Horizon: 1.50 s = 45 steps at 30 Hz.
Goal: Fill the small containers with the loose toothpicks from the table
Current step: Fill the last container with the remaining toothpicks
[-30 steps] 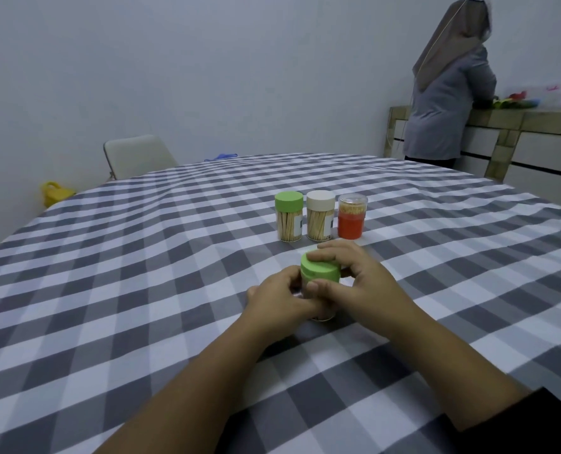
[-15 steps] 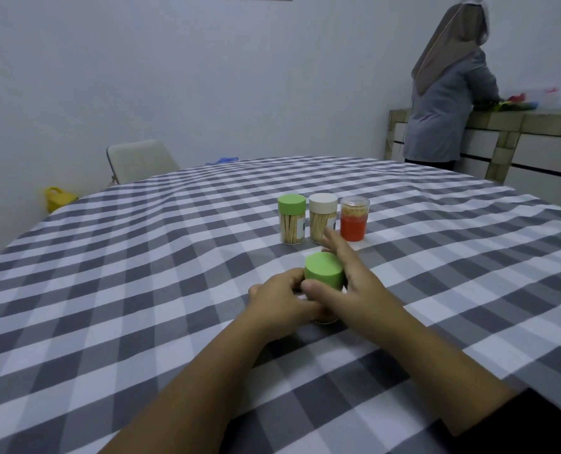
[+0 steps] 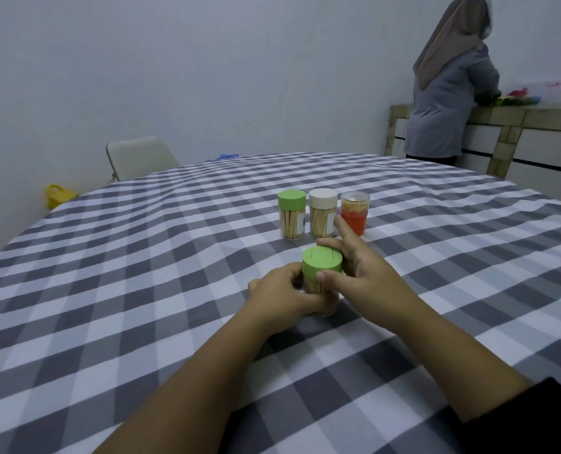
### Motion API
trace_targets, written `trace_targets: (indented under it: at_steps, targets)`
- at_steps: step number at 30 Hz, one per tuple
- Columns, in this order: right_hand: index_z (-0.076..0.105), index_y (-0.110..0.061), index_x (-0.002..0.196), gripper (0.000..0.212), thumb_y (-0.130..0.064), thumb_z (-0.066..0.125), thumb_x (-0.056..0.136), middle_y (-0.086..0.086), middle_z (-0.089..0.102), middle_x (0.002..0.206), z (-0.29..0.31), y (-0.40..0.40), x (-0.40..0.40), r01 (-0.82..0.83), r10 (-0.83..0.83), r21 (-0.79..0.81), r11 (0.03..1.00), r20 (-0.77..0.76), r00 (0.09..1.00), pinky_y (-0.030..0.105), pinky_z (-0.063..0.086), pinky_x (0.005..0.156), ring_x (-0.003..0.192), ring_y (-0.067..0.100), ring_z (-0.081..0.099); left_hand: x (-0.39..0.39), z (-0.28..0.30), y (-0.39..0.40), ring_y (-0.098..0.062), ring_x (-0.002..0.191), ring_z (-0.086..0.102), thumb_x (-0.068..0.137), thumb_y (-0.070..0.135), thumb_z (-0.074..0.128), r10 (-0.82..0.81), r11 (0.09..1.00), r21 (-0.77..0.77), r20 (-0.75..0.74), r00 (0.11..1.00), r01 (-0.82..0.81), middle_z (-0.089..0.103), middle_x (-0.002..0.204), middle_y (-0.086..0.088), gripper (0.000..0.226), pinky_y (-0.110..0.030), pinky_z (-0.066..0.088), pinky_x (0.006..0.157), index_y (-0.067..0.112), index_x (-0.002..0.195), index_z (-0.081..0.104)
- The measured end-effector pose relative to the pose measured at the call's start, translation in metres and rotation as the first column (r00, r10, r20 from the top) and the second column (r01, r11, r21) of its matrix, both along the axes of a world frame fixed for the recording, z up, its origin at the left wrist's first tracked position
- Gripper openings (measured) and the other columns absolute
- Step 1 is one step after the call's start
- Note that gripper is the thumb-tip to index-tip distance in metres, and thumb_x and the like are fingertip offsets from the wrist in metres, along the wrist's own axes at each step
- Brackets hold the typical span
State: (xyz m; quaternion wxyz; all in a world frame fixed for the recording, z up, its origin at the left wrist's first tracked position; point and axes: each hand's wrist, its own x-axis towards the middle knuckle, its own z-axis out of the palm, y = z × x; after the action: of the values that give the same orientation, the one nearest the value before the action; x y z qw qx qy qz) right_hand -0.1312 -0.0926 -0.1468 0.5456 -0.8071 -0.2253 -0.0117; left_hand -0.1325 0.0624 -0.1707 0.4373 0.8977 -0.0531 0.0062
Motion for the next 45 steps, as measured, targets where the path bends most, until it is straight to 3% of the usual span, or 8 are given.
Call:
trace_targets:
  at_steps: [6,13,18,23,29,32,38,45]
  targets:
    - [0.025,-0.035,0.144,0.087,-0.024,0.078,0.075,-0.009,0.043,0.123,-0.005,0.014,-0.003,0.205,-0.207,0.031,0.978,0.128,0.97,0.024,0.037,0.099,0.115,0.006,0.041,-0.007,0.006,-0.007,-0.01,0.101,0.053,0.074,0.043,0.071,0.107,0.99,0.089,0.08,0.991,-0.114,0.065,0.088,0.015,0.029,-0.038,0.033,0.101,0.038,0.1,0.058]
    - [0.0,-0.039,0.149,0.095,-0.01,0.065,0.085,-0.01,0.033,0.149,0.001,-0.005,0.003,-0.03,0.035,0.061,0.998,-0.082,0.996,0.028,0.041,0.1,0.133,0.01,0.036,-0.002,0.002,-0.001,-0.002,0.099,0.058,0.049,0.064,0.067,-0.008,0.999,0.032,0.02,1.0,0.007,0.067,0.091,0.026,0.043,-0.044,0.04,0.1,0.049,0.089,0.06]
    - [0.013,-0.036,0.148,0.107,-0.03,0.083,0.067,-0.011,0.034,0.126,0.0,0.009,-0.001,0.18,-0.177,-0.022,0.983,0.097,0.979,0.023,0.034,0.096,0.117,0.005,0.035,-0.004,0.006,-0.006,-0.008,0.095,0.058,0.055,0.054,0.065,0.017,0.996,0.087,0.033,0.999,-0.02,0.067,0.089,0.017,0.044,-0.045,0.04,0.098,0.04,0.096,0.059]
    - [-0.007,-0.041,0.148,0.102,-0.02,0.068,0.082,-0.012,0.028,0.151,0.002,0.002,0.0,-0.014,0.015,0.045,0.999,-0.023,1.0,0.03,0.034,0.105,0.136,0.008,0.03,-0.001,0.003,-0.002,-0.006,0.099,0.057,0.058,0.059,0.068,0.003,0.997,0.071,0.012,1.0,-0.004,0.067,0.092,0.02,0.039,-0.045,0.041,0.098,0.045,0.094,0.06]
    - [0.002,-0.037,0.15,0.109,-0.028,0.079,0.073,-0.008,0.047,0.112,0.003,0.009,0.0,0.224,-0.221,-0.008,0.975,0.115,0.968,0.03,0.045,0.095,0.108,0.009,0.047,-0.001,0.003,-0.005,-0.008,0.097,0.058,0.052,0.058,0.065,0.015,0.998,0.066,0.017,1.0,-0.016,0.066,0.089,0.019,0.037,-0.046,0.042,0.097,0.042,0.083,0.057]
    - [-0.002,-0.039,0.148,0.114,-0.037,0.081,0.069,-0.004,0.035,0.131,0.0,0.015,-0.002,0.183,-0.18,-0.026,0.983,0.091,0.979,0.034,0.037,0.105,0.124,0.013,0.036,0.002,0.001,-0.004,-0.011,0.094,0.06,0.054,0.055,0.064,-0.017,0.996,0.086,0.03,0.999,0.014,0.067,0.091,0.015,0.042,-0.048,0.043,0.095,0.037,0.092,0.06]
    - [0.003,-0.041,0.148,0.092,-0.002,0.06,0.087,-0.012,0.045,0.141,0.005,-0.005,0.001,-0.053,0.054,0.046,0.998,-0.028,0.998,0.033,0.045,0.101,0.124,0.009,0.048,0.003,-0.002,0.0,-0.007,0.101,0.059,0.046,0.068,0.066,-0.03,1.0,0.008,-0.004,1.0,0.03,0.069,0.095,0.021,0.061,-0.046,0.04,0.1,0.042,0.101,0.063]
    - [0.017,-0.038,0.146,0.103,-0.034,0.083,0.067,-0.008,0.034,0.121,0.002,0.014,-0.002,0.195,-0.193,-0.01,0.981,0.112,0.975,0.026,0.037,0.096,0.115,0.008,0.037,0.004,0.001,-0.001,-0.011,0.095,0.061,0.046,0.062,0.061,-0.054,0.997,0.06,0.01,0.999,0.053,0.068,0.093,0.015,0.054,-0.047,0.044,0.095,0.039,0.094,0.06]
